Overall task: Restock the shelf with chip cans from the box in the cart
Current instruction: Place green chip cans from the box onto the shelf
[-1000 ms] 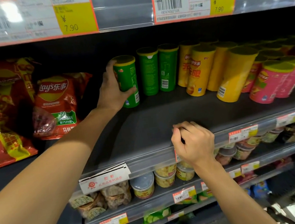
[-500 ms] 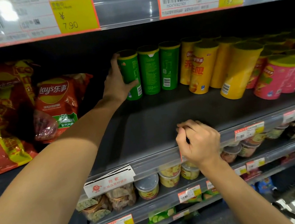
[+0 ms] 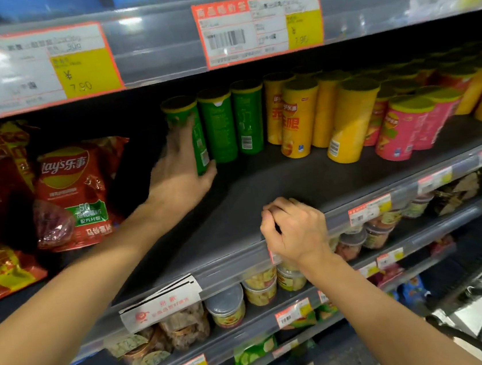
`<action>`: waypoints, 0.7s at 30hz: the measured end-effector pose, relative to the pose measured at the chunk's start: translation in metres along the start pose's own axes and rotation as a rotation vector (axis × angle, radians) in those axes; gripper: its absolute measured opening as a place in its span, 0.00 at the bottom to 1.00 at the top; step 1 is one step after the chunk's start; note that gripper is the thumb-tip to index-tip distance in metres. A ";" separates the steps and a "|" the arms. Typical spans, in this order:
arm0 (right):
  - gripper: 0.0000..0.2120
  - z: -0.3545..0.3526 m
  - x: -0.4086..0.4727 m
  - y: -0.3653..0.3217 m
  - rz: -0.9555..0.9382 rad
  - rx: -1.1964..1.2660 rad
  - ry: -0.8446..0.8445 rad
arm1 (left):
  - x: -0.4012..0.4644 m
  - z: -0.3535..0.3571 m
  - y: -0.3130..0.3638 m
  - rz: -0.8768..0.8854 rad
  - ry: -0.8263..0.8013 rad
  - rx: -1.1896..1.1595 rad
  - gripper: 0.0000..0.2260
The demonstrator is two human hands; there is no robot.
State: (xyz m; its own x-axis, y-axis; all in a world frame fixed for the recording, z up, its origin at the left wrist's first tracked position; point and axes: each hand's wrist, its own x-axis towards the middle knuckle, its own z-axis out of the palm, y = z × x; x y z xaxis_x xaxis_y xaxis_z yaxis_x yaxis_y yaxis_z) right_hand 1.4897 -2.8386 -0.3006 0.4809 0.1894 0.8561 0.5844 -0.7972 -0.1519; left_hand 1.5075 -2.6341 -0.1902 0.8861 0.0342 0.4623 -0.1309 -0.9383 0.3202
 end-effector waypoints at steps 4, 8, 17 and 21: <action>0.16 -0.019 -0.002 0.009 -0.054 0.079 -0.136 | -0.035 0.009 0.042 0.286 -0.071 0.175 0.29; 0.22 -0.064 -0.026 0.055 0.050 0.113 -0.256 | -0.043 0.031 0.095 0.482 -0.084 0.219 0.21; 0.23 -0.219 -0.117 0.206 0.385 -0.125 -0.306 | -0.060 0.149 0.306 0.925 -0.164 0.121 0.18; 0.25 -0.290 -0.172 0.270 0.602 -0.301 -0.333 | -0.090 0.212 0.417 1.098 -0.281 0.037 0.21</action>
State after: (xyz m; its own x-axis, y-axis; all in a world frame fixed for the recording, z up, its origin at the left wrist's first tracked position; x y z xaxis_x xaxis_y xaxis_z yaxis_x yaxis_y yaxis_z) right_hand 1.3750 -3.2529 -0.3456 0.8612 -0.2032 0.4658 -0.0229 -0.9311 -0.3640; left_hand 1.4674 -3.1010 -0.2736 0.3692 -0.8878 0.2749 -0.8900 -0.4229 -0.1705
